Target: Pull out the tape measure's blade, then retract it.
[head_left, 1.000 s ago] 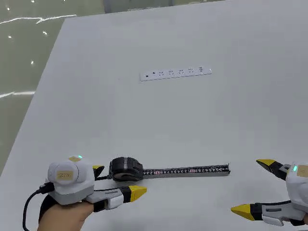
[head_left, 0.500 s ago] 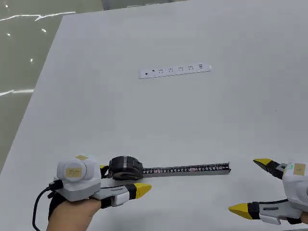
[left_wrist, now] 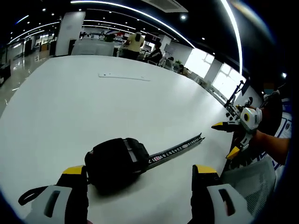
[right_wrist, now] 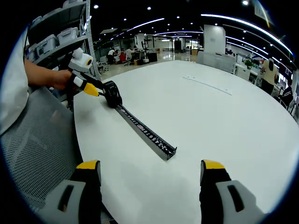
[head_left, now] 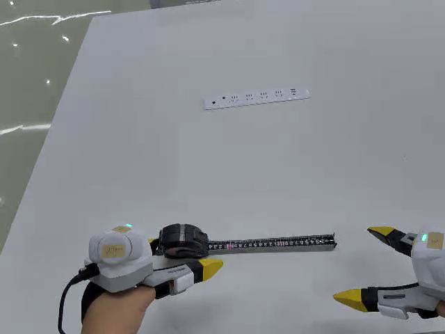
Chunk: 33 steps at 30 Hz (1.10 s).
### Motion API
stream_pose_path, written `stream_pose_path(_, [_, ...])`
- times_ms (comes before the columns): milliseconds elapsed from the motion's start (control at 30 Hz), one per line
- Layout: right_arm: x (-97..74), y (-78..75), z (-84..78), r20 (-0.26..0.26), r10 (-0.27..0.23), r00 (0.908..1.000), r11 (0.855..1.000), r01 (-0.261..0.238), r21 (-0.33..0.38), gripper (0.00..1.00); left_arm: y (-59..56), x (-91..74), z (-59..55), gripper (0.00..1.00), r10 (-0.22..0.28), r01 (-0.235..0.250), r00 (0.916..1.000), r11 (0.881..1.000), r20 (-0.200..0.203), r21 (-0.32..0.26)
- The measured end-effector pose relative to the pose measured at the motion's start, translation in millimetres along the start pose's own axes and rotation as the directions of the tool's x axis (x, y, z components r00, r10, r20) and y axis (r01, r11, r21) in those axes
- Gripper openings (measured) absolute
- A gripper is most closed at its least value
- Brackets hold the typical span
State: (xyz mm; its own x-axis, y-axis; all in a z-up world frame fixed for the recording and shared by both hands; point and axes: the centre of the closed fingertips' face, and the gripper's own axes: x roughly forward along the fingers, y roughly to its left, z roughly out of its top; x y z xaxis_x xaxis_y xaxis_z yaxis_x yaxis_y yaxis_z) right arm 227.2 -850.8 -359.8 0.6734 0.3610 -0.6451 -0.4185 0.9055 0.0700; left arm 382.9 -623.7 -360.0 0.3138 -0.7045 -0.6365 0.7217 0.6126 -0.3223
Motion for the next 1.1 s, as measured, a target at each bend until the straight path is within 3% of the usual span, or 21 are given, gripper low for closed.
stream_pose_path(367, [8.9,-4.9,2.3,0.017,0.023,0.9996,1.000,-0.023,-0.003,0.85,1.3,4.6,2.3,0.90,0.032,-0.031,0.9993,0.999,0.018,-0.020])
stream_pose_path(633, [18.1,-9.6,5.2,0.034,0.056,0.9979,0.997,-0.054,-0.051,0.77,4.5,8.2,3.4,0.88,0.060,-0.060,0.9980,0.998,0.019,-0.035])
stream_pose_path(1100, [32.4,-10.5,14.1,0.046,0.092,0.9947,0.992,-0.088,-0.089,0.63,10.6,11.6,4.8,0.82,0.161,-0.159,0.9862,0.986,0.040,-0.049])
